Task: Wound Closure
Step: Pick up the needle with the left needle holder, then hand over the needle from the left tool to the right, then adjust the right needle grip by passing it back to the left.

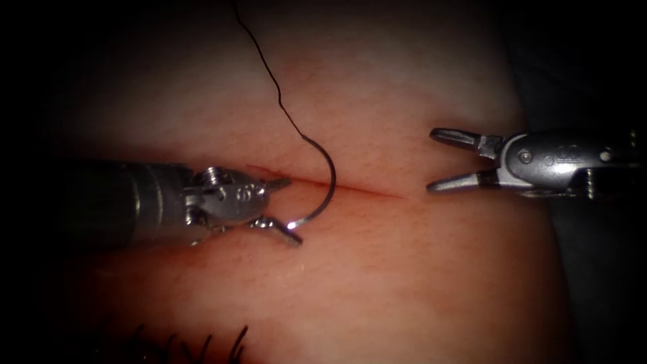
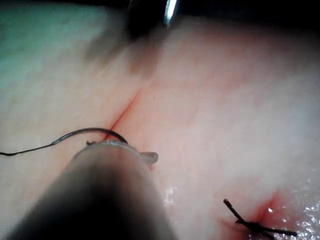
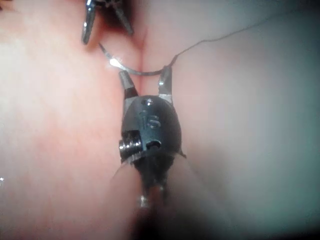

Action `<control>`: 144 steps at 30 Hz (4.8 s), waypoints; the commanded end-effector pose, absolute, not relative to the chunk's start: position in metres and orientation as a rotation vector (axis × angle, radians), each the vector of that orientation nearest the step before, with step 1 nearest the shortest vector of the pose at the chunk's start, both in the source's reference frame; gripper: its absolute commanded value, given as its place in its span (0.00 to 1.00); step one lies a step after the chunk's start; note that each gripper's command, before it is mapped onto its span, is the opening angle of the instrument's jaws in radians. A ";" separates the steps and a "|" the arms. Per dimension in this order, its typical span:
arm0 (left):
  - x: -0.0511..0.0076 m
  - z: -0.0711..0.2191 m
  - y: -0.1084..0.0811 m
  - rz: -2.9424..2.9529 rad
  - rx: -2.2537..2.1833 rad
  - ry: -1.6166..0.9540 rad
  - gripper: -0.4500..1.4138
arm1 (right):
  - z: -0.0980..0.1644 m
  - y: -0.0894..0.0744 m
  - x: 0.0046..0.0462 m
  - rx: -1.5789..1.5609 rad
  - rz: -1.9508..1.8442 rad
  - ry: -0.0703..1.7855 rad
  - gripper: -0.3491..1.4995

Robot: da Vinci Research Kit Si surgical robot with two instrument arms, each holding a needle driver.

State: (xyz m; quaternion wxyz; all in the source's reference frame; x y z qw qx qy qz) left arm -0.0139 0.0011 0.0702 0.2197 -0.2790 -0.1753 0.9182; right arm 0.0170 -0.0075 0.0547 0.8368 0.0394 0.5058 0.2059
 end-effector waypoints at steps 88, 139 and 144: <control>-0.0157 0.065 -0.002 2.784 -0.341 0.657 0.00 | 0.056 -0.006 0.0287 0.229 1.399 0.674 0.83; -0.0135 0.060 0.000 2.450 -1.311 0.169 0.50 | 0.058 -0.004 0.0281 0.196 1.236 0.878 0.00; -0.0129 0.061 0.002 2.274 -1.447 -0.074 0.52 | 0.058 -0.004 0.0277 0.176 1.029 0.963 0.00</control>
